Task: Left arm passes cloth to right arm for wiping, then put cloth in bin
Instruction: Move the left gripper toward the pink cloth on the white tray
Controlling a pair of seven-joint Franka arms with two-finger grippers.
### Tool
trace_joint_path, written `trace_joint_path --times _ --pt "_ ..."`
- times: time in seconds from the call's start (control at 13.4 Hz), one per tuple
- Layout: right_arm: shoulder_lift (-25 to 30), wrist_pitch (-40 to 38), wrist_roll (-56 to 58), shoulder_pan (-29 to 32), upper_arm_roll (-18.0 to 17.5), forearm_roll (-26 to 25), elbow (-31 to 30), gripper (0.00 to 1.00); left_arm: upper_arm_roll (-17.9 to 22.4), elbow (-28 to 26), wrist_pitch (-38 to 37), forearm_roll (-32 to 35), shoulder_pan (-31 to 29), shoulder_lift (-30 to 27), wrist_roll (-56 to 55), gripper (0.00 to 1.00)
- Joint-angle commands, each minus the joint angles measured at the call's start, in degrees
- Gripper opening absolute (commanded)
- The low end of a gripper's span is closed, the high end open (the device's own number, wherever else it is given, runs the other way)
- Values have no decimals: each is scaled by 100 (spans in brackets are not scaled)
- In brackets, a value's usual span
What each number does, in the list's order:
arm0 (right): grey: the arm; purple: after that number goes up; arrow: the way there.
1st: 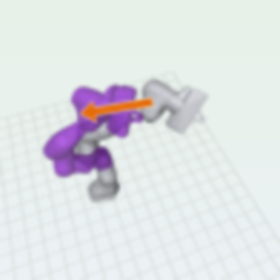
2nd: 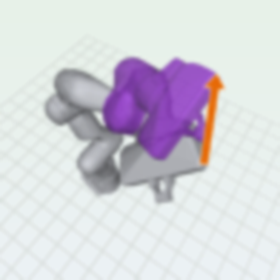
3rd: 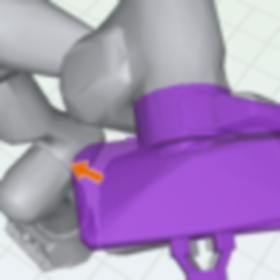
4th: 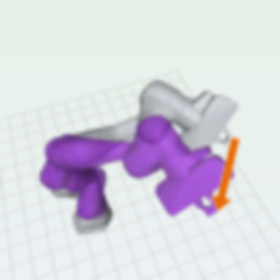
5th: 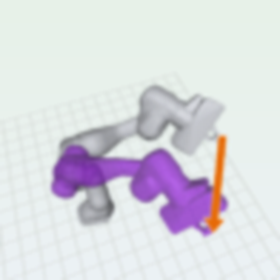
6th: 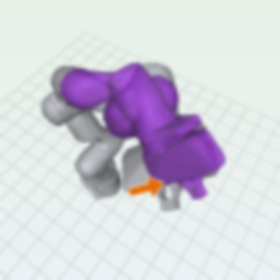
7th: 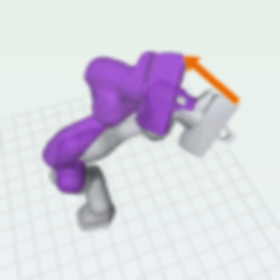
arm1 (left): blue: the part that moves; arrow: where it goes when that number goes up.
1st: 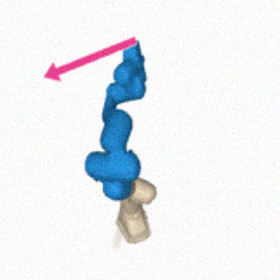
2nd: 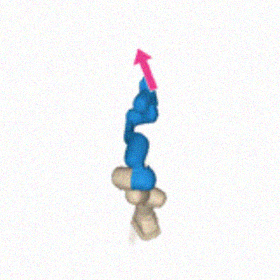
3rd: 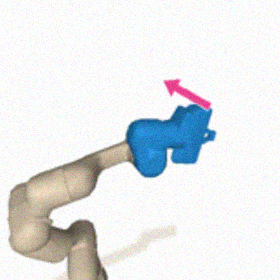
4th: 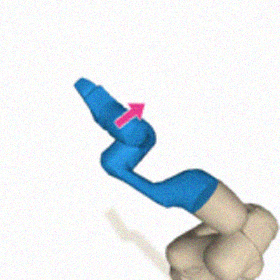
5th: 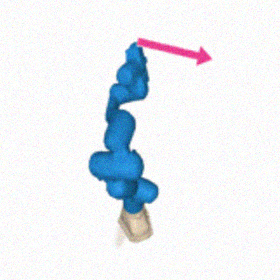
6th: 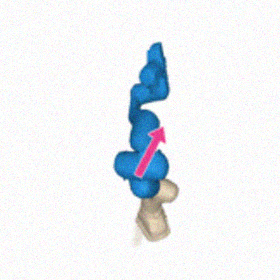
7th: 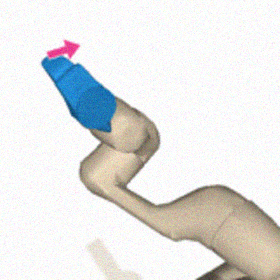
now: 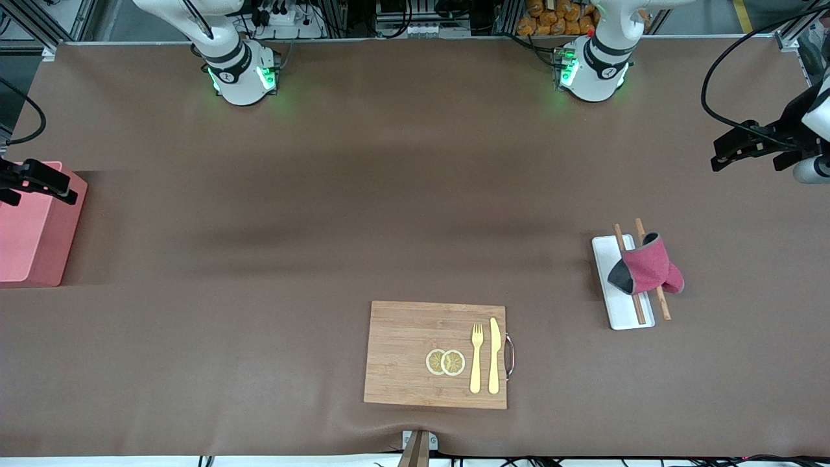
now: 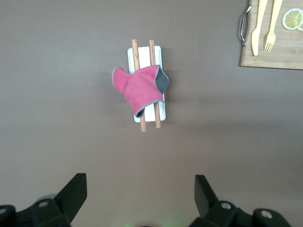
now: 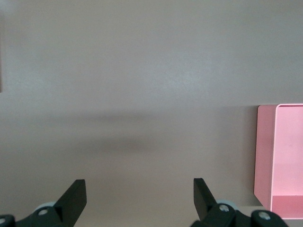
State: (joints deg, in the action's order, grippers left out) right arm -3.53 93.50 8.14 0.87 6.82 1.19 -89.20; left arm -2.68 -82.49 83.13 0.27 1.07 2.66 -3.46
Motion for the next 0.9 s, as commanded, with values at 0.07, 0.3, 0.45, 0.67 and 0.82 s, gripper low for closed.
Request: trace_joint_path --times 0.07,0.3,0.45,0.67,0.82 --pt "2 -43 -93 45 -49 -66 17 100 4 -40 -95 166 25 -108 -23 100" --pt "2 -52 -93 36 -49 -66 17 100 13 -22 -95 236 25 -73 -23 100" --pt "2 -52 -93 54 -49 -66 17 100 13 -57 -87 236 -19 67 47 100" --pt "2 -17 -23 106 -49 -84 43 100 22 -92 27 236 -81 593 -31 100" --pt "-33 -8 -67 98 -49 -84 43 100 13 -188 325 228 -204 945 -49 100"
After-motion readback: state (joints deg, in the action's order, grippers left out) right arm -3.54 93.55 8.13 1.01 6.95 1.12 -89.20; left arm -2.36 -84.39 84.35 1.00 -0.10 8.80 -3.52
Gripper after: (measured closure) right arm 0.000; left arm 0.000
